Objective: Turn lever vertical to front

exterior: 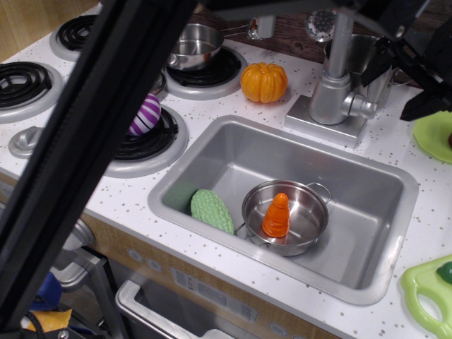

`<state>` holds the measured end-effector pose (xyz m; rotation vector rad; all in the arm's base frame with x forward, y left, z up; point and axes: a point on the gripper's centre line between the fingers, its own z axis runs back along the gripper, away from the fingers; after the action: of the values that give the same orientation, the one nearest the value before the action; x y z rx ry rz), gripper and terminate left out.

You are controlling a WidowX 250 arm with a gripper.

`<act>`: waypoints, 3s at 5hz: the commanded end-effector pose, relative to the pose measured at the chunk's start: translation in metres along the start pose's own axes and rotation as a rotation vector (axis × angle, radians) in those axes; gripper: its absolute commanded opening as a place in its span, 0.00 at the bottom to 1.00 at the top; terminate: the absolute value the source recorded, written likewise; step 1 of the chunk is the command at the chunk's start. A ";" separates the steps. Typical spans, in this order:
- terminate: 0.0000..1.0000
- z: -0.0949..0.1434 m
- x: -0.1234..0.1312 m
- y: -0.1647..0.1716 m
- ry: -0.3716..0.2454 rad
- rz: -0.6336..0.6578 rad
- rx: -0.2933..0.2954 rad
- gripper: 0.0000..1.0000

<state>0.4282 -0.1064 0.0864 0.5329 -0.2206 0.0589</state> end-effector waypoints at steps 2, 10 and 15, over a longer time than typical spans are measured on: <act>0.00 0.016 0.024 0.022 -0.088 0.044 -0.024 1.00; 0.00 0.027 -0.007 0.024 0.021 0.196 -0.147 0.00; 0.00 -0.025 -0.021 0.039 0.055 0.177 -0.376 0.00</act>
<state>0.4025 -0.0616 0.0564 0.1402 -0.1437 0.2022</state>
